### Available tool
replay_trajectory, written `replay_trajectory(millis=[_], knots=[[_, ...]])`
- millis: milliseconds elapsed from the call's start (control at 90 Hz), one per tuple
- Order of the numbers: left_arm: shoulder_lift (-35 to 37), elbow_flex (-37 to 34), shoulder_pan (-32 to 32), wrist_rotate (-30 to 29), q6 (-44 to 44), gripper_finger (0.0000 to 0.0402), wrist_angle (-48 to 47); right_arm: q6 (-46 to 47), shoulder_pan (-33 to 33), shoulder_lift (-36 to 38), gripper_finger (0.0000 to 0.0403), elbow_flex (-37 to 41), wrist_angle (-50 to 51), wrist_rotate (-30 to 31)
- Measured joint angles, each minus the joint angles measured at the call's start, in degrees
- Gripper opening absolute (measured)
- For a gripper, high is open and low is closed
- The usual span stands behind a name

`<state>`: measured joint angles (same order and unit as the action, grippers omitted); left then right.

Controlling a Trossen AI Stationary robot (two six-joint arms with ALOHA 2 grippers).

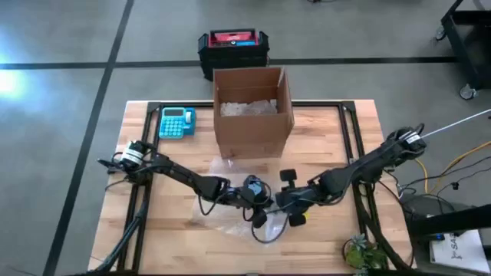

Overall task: Wrap mug
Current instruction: Wrap the purple mug with bubble wrap

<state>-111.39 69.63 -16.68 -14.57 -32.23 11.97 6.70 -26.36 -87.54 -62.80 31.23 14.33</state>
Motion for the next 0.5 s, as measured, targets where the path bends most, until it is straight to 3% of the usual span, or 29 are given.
replay_trajectory(millis=[300, 500], knots=[[0.00, 0.00, 0.06, 0.09, -0.13, 0.0024, 0.06, 0.34, 0.66, -7.14, 0.0013, 0.61, -2.19, -0.86], [1.57, -0.16, 0.13, 2.91, -0.37, 0.0024, -0.29, 0.37, 0.76, -7.57, 0.0013, 0.53, -2.13, -0.84]])
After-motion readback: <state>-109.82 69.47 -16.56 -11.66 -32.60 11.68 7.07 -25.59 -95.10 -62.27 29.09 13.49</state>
